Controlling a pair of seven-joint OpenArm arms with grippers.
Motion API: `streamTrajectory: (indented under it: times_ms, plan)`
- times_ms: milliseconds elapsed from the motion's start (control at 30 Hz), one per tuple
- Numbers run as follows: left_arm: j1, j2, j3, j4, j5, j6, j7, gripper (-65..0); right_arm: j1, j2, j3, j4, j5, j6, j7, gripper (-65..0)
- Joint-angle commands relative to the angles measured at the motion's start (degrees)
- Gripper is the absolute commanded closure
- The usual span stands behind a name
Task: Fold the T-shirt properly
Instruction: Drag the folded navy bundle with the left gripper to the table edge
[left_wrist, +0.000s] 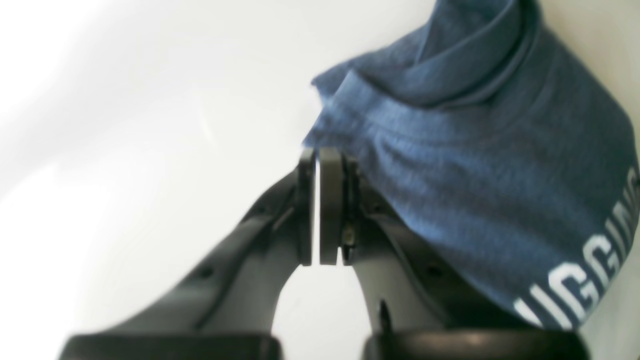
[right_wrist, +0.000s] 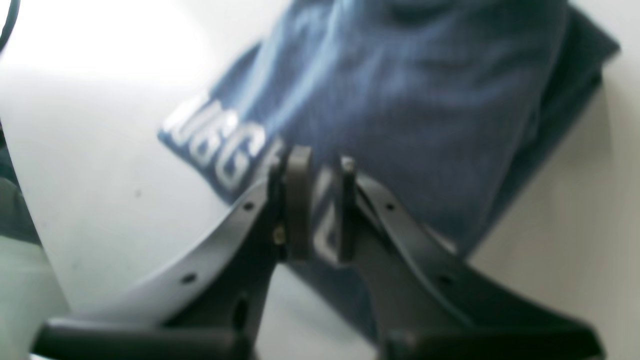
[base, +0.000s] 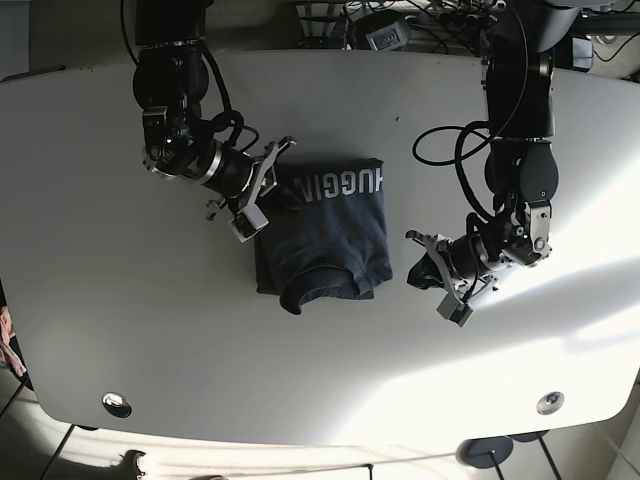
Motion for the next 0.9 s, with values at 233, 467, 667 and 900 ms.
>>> streamTrajectory:
  times_ms: [233,467,667,900]
  plan:
    - [7.43,2.62,-3.45,18.51,-1.04,0.28,2.52,0.0,8.09,-0.63,0.52,-19.29,-6.70,0.32,10.02,-7.8]
    - [7.78,8.95,10.62,19.56,-1.13,21.64,1.38,-10.8,8.00,1.31,10.36,-5.13,0.07,0.32,-0.97,-7.8]
    - [8.22,12.64,21.70,15.96,-0.95,38.61,-9.78,-31.8,8.00,2.54,21.26,3.66,0.60,0.32,-8.62,-7.8]
    - [4.09,12.38,41.74,5.23,0.81,63.93,-27.01,-38.1,6.33,4.74,26.01,4.01,0.86,0.32,-8.71,-7.8]
